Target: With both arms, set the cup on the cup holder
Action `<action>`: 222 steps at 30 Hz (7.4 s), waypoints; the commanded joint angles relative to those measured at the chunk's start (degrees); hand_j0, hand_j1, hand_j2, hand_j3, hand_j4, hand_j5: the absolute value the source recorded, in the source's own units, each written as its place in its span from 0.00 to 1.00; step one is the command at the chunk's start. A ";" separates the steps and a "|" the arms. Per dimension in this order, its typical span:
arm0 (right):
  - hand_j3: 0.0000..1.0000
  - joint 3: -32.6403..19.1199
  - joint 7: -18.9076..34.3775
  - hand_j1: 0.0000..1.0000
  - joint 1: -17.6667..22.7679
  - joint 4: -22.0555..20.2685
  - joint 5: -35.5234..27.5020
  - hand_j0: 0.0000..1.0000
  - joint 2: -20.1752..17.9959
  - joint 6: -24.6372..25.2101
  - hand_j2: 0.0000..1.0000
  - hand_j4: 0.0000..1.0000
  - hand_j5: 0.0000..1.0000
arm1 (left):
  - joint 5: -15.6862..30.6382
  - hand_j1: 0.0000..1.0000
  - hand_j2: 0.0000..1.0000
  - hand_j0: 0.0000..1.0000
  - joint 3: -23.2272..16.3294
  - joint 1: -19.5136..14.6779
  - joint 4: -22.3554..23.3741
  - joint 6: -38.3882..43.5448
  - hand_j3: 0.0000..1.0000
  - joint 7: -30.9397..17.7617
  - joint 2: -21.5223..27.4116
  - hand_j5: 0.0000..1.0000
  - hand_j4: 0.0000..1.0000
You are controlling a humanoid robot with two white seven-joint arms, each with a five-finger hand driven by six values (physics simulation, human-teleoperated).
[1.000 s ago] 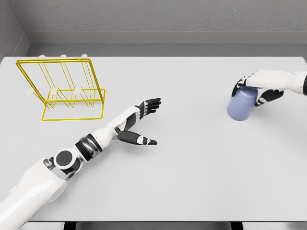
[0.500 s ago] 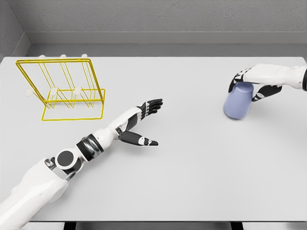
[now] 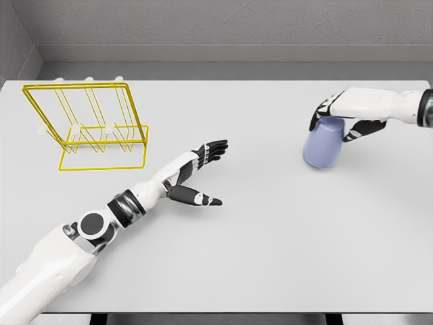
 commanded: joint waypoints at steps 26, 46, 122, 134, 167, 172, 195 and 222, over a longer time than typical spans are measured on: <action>0.64 0.64 0.15 0.64 0.17 -6.23 -0.35 0.64 4.99 0.14 0.64 0.64 0.64 | 0.21 1.00 1.00 1.00 0.18 -0.09 0.17 0.07 1.00 0.06 -0.03 1.00 1.00; 0.64 2.58 0.24 0.64 0.35 -6.05 -0.35 0.64 10.44 0.14 0.64 0.64 0.64 | 0.21 1.00 1.00 1.00 0.44 0.00 0.09 -0.02 1.00 -0.03 -0.03 1.00 1.00; 1.00 -3.92 -15.93 1.00 5.36 4.76 -0.17 1.00 1.65 0.14 1.00 1.00 1.00 | -3.22 1.00 1.00 1.00 2.81 0.09 4.48 3.68 1.00 -2.05 -9.87 1.00 1.00; 1.00 -4.10 -15.93 1.00 5.45 4.84 -0.17 1.00 1.73 0.14 1.00 1.00 1.00 | -4.01 1.00 1.00 1.00 2.64 0.09 4.57 3.68 1.00 -2.05 -11.28 1.00 1.00; 1.00 -4.10 -15.93 1.00 5.36 4.76 -0.17 1.00 1.47 0.14 1.00 1.00 1.00 | -1.02 0.42 0.42 0.42 9.58 3.95 -11.51 5.43 0.42 -6.18 -3.89 0.42 0.42; 1.00 -4.10 -15.93 1.00 5.36 4.76 -0.17 1.00 1.47 0.14 1.00 1.00 1.00 | 3.64 0.42 0.42 0.42 13.53 7.20 -18.81 5.43 0.42 -5.83 3.75 0.42 0.42; 1.00 -4.01 -15.93 1.00 5.45 4.76 -0.17 1.00 1.65 0.14 1.00 1.00 1.00 | 19.90 0.43 0.43 0.43 24.70 10.28 -21.01 4.47 0.43 -6.27 23.44 0.43 0.43; 1.00 -4.01 -15.93 1.00 5.45 4.76 -0.17 1.00 1.73 0.14 1.00 1.00 1.00 | 20.51 0.43 0.43 0.43 29.18 10.63 -18.72 5.26 0.43 -6.27 26.17 0.43 0.43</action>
